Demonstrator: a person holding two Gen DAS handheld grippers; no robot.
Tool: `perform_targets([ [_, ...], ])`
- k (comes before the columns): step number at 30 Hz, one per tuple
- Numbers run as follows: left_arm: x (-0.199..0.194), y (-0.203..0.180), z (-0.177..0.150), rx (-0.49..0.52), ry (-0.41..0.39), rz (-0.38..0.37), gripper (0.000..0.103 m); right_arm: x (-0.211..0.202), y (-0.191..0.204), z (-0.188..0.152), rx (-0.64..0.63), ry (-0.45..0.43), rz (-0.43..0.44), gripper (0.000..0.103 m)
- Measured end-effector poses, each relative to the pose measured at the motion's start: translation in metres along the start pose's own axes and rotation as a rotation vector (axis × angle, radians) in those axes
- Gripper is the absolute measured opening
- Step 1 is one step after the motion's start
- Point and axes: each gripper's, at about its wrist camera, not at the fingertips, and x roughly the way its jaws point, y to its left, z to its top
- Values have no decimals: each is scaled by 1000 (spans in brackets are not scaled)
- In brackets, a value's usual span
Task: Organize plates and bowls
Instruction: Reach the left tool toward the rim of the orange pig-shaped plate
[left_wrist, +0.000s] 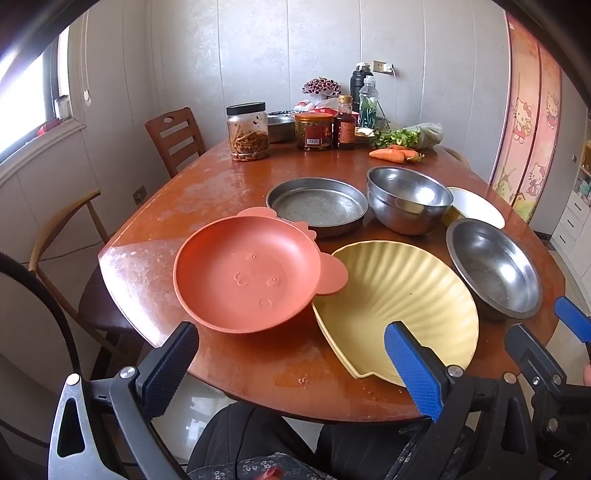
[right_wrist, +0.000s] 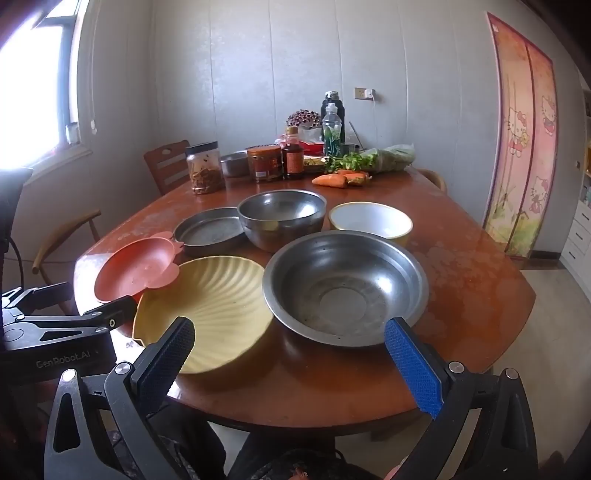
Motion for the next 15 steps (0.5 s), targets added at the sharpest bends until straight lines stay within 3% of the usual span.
perform_targets([
  [15, 16, 16, 11, -36, 26, -38, 101, 14, 10, 12, -1, 14, 24, 103],
])
